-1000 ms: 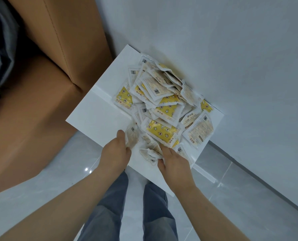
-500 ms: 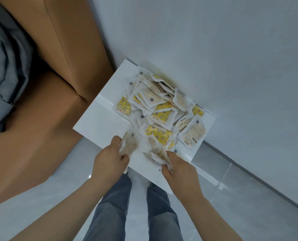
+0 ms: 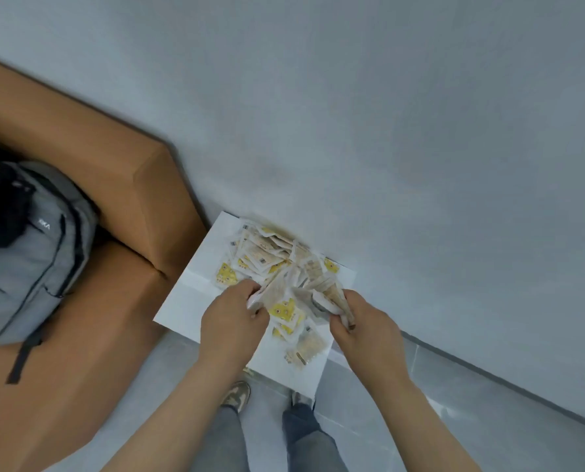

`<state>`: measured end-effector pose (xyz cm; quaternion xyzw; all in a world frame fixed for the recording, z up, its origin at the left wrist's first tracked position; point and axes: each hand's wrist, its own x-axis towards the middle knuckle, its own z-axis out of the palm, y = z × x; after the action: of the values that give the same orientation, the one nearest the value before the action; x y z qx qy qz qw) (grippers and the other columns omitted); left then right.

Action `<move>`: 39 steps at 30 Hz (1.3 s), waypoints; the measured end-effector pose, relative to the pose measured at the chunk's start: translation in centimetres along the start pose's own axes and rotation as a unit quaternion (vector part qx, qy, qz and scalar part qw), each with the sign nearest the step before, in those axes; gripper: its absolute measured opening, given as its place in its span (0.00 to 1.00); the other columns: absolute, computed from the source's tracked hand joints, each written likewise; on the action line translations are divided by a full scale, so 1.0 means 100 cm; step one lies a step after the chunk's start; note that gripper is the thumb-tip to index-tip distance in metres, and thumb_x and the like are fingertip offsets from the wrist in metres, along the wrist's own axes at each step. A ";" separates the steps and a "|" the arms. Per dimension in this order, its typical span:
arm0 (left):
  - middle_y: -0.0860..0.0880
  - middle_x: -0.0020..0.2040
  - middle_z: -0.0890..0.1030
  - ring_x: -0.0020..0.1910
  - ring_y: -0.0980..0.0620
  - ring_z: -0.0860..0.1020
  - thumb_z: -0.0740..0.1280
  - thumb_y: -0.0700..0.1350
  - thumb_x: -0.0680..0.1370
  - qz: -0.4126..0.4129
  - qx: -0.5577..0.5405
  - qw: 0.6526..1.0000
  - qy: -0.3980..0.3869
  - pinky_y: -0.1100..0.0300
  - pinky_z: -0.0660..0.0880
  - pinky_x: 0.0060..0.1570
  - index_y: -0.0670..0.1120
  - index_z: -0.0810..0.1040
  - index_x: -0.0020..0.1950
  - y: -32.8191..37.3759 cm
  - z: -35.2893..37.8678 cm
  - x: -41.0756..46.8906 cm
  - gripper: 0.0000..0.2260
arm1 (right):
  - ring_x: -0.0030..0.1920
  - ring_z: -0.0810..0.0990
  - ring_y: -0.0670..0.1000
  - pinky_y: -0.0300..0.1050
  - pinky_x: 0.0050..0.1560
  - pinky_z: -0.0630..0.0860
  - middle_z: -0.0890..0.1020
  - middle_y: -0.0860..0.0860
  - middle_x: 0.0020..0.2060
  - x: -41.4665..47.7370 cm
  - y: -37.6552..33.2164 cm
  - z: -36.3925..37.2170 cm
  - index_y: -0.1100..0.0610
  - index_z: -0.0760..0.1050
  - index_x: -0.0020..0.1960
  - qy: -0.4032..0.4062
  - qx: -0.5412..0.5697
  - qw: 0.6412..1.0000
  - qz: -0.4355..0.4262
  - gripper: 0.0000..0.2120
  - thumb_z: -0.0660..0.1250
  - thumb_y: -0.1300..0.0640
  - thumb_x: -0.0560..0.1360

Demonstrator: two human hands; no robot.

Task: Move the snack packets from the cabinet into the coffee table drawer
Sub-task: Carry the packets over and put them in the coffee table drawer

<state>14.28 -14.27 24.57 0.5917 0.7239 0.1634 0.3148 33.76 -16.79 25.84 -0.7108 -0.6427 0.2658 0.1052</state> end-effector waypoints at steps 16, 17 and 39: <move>0.56 0.35 0.77 0.35 0.58 0.74 0.67 0.41 0.70 0.296 -0.080 0.949 -0.067 0.60 0.67 0.32 0.55 0.74 0.42 0.144 -0.112 -0.036 0.09 | 0.30 0.75 0.47 0.44 0.31 0.73 0.77 0.46 0.29 -0.139 -0.062 -0.126 0.45 0.73 0.48 0.364 0.137 0.903 0.185 0.06 0.64 0.56 0.75; 0.56 0.35 0.77 0.35 0.58 0.74 0.68 0.41 0.70 0.317 -0.080 0.942 -0.078 0.60 0.66 0.31 0.56 0.74 0.42 0.157 -0.110 -0.046 0.09 | 0.31 0.75 0.47 0.44 0.30 0.73 0.77 0.46 0.29 -0.154 -0.059 -0.134 0.45 0.73 0.48 0.384 0.137 0.892 0.196 0.07 0.64 0.57 0.75; 0.57 0.36 0.79 0.35 0.56 0.77 0.68 0.42 0.70 0.550 -0.163 0.714 -0.402 0.55 0.74 0.34 0.56 0.77 0.42 0.325 0.067 -0.513 0.08 | 0.40 0.80 0.45 0.48 0.37 0.79 0.80 0.39 0.37 -0.651 0.085 -0.182 0.45 0.76 0.53 0.630 0.026 0.632 0.450 0.10 0.68 0.56 0.74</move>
<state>48.37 -56.43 52.84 0.8349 0.0384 0.1701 0.5220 48.26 -77.75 52.65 -0.9033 -0.0135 -0.2158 0.3706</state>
